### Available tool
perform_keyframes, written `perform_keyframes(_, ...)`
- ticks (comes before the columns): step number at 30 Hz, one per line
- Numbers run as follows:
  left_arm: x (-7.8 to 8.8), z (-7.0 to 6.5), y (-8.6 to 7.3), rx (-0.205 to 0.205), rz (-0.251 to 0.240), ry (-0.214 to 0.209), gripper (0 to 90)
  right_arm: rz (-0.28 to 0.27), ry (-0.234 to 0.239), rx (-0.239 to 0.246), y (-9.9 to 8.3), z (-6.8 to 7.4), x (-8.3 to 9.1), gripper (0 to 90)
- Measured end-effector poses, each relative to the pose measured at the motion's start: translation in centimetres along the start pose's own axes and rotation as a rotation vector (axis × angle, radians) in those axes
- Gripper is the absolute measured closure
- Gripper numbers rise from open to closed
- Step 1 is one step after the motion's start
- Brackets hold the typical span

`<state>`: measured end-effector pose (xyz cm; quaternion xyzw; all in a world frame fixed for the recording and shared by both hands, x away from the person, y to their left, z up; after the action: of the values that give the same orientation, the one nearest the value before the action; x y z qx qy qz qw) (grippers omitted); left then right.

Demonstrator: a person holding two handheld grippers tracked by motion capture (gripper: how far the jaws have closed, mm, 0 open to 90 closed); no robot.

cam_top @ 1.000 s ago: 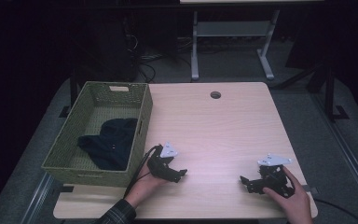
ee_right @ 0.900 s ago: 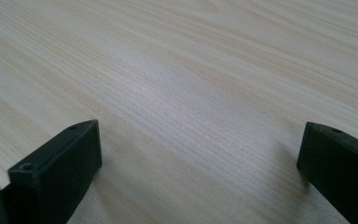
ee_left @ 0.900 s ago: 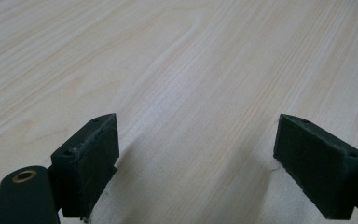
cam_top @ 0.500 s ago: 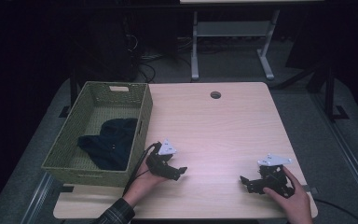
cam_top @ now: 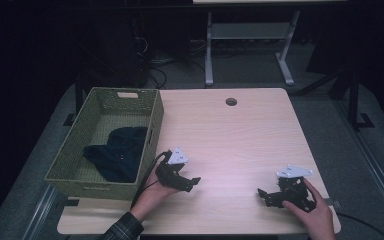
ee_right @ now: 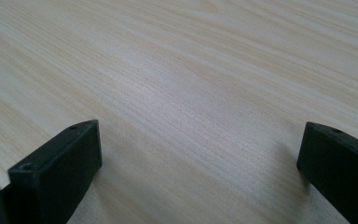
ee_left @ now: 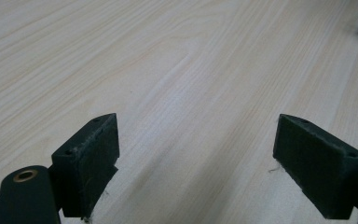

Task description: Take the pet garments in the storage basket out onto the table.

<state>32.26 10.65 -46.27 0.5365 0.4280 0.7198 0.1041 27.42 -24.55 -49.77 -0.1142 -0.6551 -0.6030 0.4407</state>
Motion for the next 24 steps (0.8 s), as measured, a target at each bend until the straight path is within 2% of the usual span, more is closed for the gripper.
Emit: perform_keyframes(24, 1.2, 0.1, 1.2, -0.005, -0.002, -0.01, 13.9, 0.0, 0.0, 0.0, 0.0, 0.0, 0.0, 0.0)
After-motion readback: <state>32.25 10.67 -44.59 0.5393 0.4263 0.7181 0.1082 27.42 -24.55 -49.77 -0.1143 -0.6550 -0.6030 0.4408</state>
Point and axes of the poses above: each handheld gripper's, and its own axes: x roughly backward along the jaws, y roughly out of its top, z roughly to its left, the point moved 2 cm from there along -x, roughly forward along the jaws, and after that the axes turned 7 degrees about -x, right-handed, at the moved point
